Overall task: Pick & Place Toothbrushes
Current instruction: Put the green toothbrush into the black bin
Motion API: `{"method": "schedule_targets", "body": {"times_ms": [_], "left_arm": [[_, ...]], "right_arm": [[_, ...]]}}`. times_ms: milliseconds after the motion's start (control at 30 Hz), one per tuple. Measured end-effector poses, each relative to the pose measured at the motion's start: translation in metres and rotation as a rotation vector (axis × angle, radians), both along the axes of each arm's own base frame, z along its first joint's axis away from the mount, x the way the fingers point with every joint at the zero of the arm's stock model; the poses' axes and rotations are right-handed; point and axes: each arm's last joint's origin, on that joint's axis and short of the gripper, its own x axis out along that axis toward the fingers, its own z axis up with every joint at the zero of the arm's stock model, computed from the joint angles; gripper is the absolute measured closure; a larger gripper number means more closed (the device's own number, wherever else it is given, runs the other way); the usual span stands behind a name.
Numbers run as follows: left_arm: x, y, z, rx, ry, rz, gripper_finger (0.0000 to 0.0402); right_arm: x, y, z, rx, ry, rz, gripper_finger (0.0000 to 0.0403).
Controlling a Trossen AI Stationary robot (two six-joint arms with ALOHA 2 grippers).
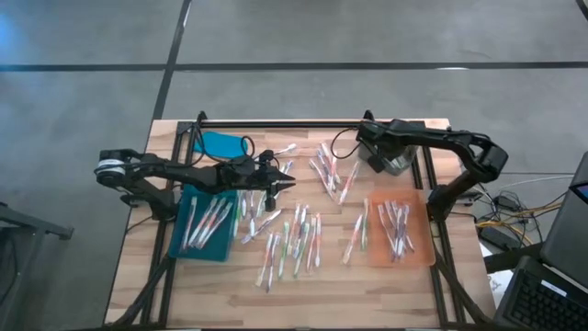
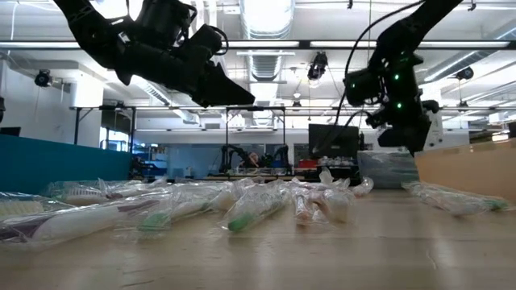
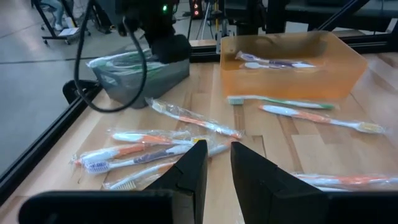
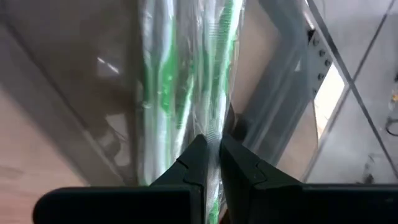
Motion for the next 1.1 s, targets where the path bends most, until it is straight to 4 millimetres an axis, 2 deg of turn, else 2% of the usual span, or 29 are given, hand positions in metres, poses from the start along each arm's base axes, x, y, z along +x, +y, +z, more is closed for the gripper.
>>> {"method": "schedule_targets", "body": {"times_ms": [300, 500, 800, 1100], "left_arm": [[0.0, 0.0, 0.0, 0.0, 0.0, 0.0, 0.0327], [0.0, 0.0, 0.0, 0.0, 0.0, 0.0, 0.0327], [0.0, 0.0, 0.0, 0.0, 0.0, 0.0, 0.0327], [0.0, 0.0, 0.0, 0.0, 0.0, 0.0, 0.0327]], "right_arm": [[0.002, -0.011, -0.028, 0.088, 0.105, -0.013, 0.0381], [0.003, -0.011, -0.034, 0.098, 0.121, -0.024, 0.0372], [0.001, -0.01, -0.024, 0.072, 0.084, -0.024, 0.0314], [-0.003, -0.006, -0.003, 0.025, 0.009, -0.02, 0.0261]]}}
